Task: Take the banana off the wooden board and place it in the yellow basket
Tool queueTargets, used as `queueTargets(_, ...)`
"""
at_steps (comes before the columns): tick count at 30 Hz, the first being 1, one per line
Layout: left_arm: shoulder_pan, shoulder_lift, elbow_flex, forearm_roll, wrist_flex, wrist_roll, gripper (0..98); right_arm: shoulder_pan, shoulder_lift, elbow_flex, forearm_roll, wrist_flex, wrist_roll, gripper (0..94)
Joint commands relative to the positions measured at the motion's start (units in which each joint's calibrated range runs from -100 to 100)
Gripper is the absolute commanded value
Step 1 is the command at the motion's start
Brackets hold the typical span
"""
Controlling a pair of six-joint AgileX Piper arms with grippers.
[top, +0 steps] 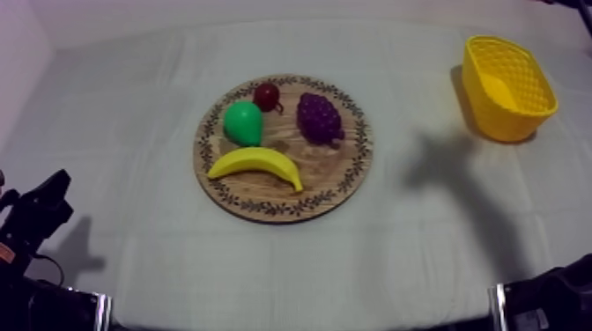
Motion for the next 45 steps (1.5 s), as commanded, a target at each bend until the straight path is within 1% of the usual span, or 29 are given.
queueTargets(1, 0.0, 0.0, 0.0, 0.0, 0.0, 0.0, 0.1, -3.4, 3.5, -0.6, 0.3, 0.3, 0.0, 0.6)
queueTargets(7, 0.0, 0.0, 0.0, 0.0, 0.0, 0.0, 0.1, -10.1, 9.5, -0.8, 0.6, 0.5, -0.1, 0.6)
queueTargets(12, 0.0, 0.0, 0.0, 0.0, 0.0, 0.0, 0.1, -14.3, 15.3, -1.4, -0.2, 0.7, 1.1, 0.6)
queueTargets(16, 0.0, 0.0, 0.0, 0.0, 0.0, 0.0, 0.1, -16.7, 20.1, -2.8, -0.9, 1.2, 2.1, 0.6)
queueTargets(22, 0.0, 0.0, 0.0, 0.0, 0.0, 0.0, 0.1, -20.1, 27.0, -4.7, -0.3, 0.5, 3.0, 0.5)
queueTargets(27, 0.0, 0.0, 0.0, 0.0, 0.0, 0.0, 0.1, -21.5, 33.2, -7.1, -0.9, 1.1, 5.0, 4.6)
queueTargets(28, 0.0, 0.0, 0.0, 0.0, 0.0, 0.0, 0.1, -21.6, 34.4, -7.7, -1.1, 1.3, 5.5, 6.8)
queueTargets(30, 0.0, 0.0, 0.0, 0.0, 0.0, 0.0, 0.1, -21.8, 36.5, -8.6, -1.6, 1.4, 6.6, 15.5)
queueTargets(34, 0.0, 0.0, 0.0, 0.0, 0.0, 0.0, 0.1, -22.2, 39.7, -9.8, -2.2, 2.1, 7.8, 41.5)
queueTargets(37, 0.0, 0.0, 0.0, 0.0, 0.0, 0.0, 0.1, -22.8, 41.8, -11.6, -2.0, 3.5, 7.8, 56.3)
queueTargets(40, 0.0, 0.0, 0.0, 0.0, 0.0, 0.0, 0.1, -23.3, 43.5, -13.2, -1.8, 3.9, 7.7, 63.4)
queueTargets(42, 0.0, 0.0, 0.0, 0.0, 0.0, 0.0, 0.1, -23.7, 44.5, -14.0, -1.9, 3.6, 7.6, 65.2)
queueTargets(45, 0.0, 0.0, 0.0, 0.0, 0.0, 0.0, 0.1, -24.0, 46.6, -14.6, -2.4, 2.5, 8.0, 65.7)
